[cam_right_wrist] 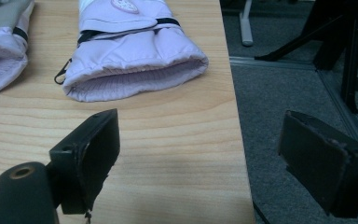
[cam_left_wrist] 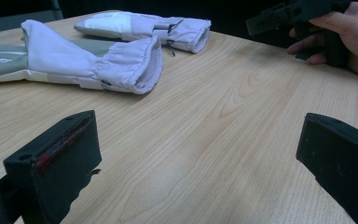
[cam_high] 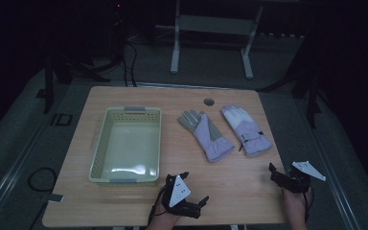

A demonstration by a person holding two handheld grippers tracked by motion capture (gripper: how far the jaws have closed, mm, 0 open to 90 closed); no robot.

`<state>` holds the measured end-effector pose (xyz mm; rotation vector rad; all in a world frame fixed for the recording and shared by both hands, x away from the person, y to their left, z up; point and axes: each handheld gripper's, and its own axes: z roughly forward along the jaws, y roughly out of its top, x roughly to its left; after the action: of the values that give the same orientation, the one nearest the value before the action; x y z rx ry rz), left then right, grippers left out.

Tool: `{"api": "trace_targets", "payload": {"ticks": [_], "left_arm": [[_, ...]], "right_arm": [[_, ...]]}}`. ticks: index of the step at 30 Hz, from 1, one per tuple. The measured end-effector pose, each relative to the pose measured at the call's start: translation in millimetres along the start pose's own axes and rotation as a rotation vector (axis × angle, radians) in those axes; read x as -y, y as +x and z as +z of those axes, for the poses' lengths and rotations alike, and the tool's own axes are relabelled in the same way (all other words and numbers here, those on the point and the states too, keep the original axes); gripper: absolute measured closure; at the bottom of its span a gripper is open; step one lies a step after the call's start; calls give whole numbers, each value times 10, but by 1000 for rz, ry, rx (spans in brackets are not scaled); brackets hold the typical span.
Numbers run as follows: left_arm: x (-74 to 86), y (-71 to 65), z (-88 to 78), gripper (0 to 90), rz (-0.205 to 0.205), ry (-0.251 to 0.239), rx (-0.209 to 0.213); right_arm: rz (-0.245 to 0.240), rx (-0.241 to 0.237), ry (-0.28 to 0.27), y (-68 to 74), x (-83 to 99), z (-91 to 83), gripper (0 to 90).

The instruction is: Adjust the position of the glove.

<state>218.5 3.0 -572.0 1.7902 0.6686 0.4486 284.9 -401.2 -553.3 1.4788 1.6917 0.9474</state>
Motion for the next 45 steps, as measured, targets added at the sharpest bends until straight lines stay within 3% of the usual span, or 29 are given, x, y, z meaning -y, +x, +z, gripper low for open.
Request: {"api": "trace_targets", "payload": {"ticks": [7, 13, 15, 19, 22, 23, 25, 26, 29, 32, 38, 42, 45], "left_arm": [[-1, 12, 4, 0, -14, -2, 7], [-1, 1, 3, 0, -2, -2, 3], [-1, 2, 3, 0, -1, -3, 3], [-1, 17, 4, 0, -15, -4, 6], [-1, 9, 5, 0, -6, -7, 7], [-1, 5, 5, 0, -3, -8, 9], [-2, 7, 5, 0, -2, -7, 11], [-2, 10, 5, 0, -6, -7, 12], [-2, 15, 6, 0, -11, -6, 13], [-2, 8, 6, 0, -5, -7, 11], [-3, 19, 7, 0, -12, -5, 16], [-3, 19, 8, 0, -11, -5, 18], [-3, 15, 9, 0, -10, -6, 18]], "right_arm": [[-17, -9, 24, 10, -5, 14, 126], [-44, -11, 59, 34, -18, 44, 122], [-33, -45, 84, 28, -22, 55, 121], [1, -64, 109, 26, -58, 33, 115], [-14, -43, 104, 67, -144, -23, 118], [-14, -63, 109, 74, -177, -39, 171], [21, -184, 176, 50, -263, -30, 141], [31, -195, 195, 56, -300, -31, 146], [15, -128, 179, 120, -409, -71, 154], [28, -178, 146, 134, -539, -113, 141], [-20, -181, 48, 217, -860, -231, 149], [-34, -192, 20, 264, -1023, -271, 175], [-44, -231, -4, 341, -1196, -268, 122]]}}
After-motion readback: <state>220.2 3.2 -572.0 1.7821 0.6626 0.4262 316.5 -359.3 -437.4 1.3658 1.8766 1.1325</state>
